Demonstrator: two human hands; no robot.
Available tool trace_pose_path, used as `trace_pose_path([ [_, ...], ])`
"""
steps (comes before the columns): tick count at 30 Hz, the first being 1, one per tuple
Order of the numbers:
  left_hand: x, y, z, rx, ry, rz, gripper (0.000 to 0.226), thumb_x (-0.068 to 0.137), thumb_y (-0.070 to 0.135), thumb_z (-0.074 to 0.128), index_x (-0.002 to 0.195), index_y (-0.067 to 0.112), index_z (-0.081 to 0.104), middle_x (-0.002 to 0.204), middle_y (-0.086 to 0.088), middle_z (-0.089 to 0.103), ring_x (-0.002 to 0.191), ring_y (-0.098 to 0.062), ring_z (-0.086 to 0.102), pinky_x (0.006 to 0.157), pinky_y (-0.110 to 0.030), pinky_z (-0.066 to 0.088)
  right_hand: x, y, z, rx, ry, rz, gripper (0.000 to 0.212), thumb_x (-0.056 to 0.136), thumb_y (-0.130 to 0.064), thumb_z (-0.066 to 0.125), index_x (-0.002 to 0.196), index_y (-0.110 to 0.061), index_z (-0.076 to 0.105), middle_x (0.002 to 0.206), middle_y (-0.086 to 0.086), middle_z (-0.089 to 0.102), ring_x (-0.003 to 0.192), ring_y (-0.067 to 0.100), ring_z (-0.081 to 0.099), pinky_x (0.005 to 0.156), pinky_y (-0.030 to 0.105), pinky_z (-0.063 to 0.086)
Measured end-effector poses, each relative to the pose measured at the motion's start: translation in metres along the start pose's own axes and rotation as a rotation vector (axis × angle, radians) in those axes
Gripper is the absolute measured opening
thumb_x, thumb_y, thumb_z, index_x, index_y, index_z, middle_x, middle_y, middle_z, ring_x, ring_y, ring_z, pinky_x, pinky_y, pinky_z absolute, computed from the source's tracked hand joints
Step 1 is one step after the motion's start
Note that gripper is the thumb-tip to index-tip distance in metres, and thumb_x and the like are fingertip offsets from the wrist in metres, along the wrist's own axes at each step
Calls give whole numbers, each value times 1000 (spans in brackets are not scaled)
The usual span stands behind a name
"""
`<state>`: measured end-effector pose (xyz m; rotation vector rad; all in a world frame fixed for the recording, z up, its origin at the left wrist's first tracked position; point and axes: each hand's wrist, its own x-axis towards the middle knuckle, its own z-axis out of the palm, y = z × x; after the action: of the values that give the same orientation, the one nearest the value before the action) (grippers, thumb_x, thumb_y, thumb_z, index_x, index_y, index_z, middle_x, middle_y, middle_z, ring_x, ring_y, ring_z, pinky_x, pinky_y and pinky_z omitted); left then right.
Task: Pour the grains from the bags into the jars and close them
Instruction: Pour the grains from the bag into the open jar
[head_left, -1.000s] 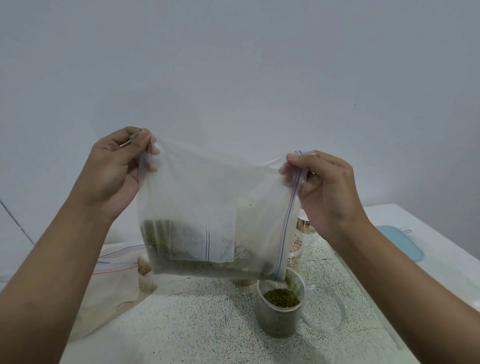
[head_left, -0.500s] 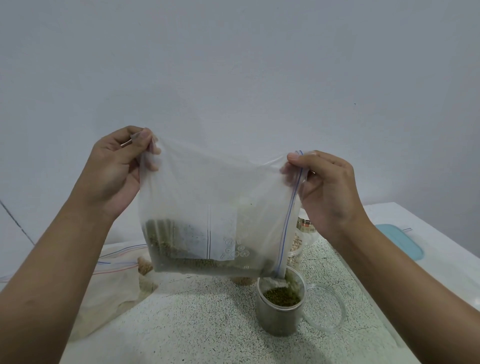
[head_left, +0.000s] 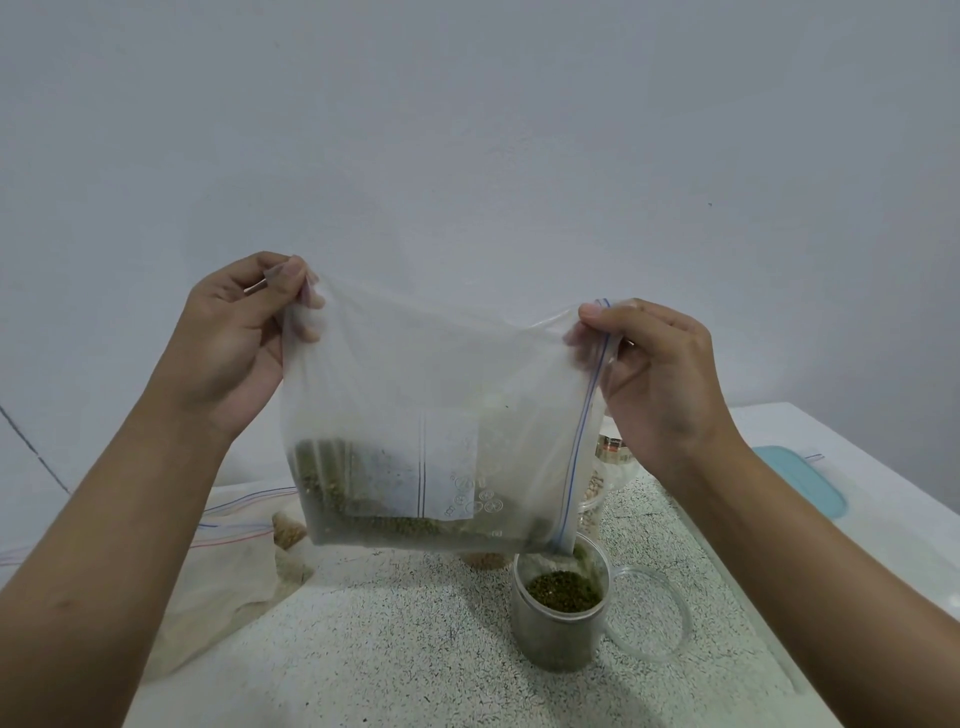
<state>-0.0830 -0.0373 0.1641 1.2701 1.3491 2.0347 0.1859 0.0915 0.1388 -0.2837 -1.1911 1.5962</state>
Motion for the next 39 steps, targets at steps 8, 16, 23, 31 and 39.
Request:
trace_pose_path([
  [8, 0, -1, 0, -7, -2, 10, 24, 102, 14, 55, 79, 16, 64, 76, 3, 61, 69, -12, 53, 63, -20, 46, -1, 0, 0, 8, -8, 0, 9, 69, -4, 71, 68, 5, 67, 65, 15, 64, 66, 21, 60, 62, 24, 46],
  [16, -2, 0, 1, -10, -8, 15, 27, 101, 14, 55, 77, 18, 66, 75, 3, 62, 67, -12, 52, 63, -20, 47, -2, -2, 0, -1, -5, -5, 11, 67, -7, 72, 66, 4, 68, 65, 15, 64, 68, 22, 59, 63, 25, 45],
  [23, -1, 2, 2, -16, -9, 12, 31, 100, 16, 56, 74, 22, 71, 75, 3, 64, 63, -12, 53, 66, -20, 49, -3, -5, -1, -9, -5, -6, 14, 67, -7, 72, 69, 5, 66, 66, 14, 64, 68, 21, 58, 64, 24, 45],
  [31, -2, 5, 2, -18, -26, 12, 30, 100, 16, 57, 74, 23, 71, 75, 3, 64, 67, -13, 53, 68, -22, 47, -2, -8, -1, -3, 1, -11, 14, 67, -7, 72, 70, 5, 66, 65, 14, 64, 66, 21, 59, 63, 25, 45],
  [39, -1, 6, 1, -5, -22, 12, 30, 101, 14, 57, 75, 22, 71, 75, 2, 64, 65, -14, 52, 66, -21, 47, -3, -7, -1, -5, 4, -3, 15, 67, -7, 71, 73, 6, 66, 66, 14, 64, 67, 20, 60, 63, 25, 46],
])
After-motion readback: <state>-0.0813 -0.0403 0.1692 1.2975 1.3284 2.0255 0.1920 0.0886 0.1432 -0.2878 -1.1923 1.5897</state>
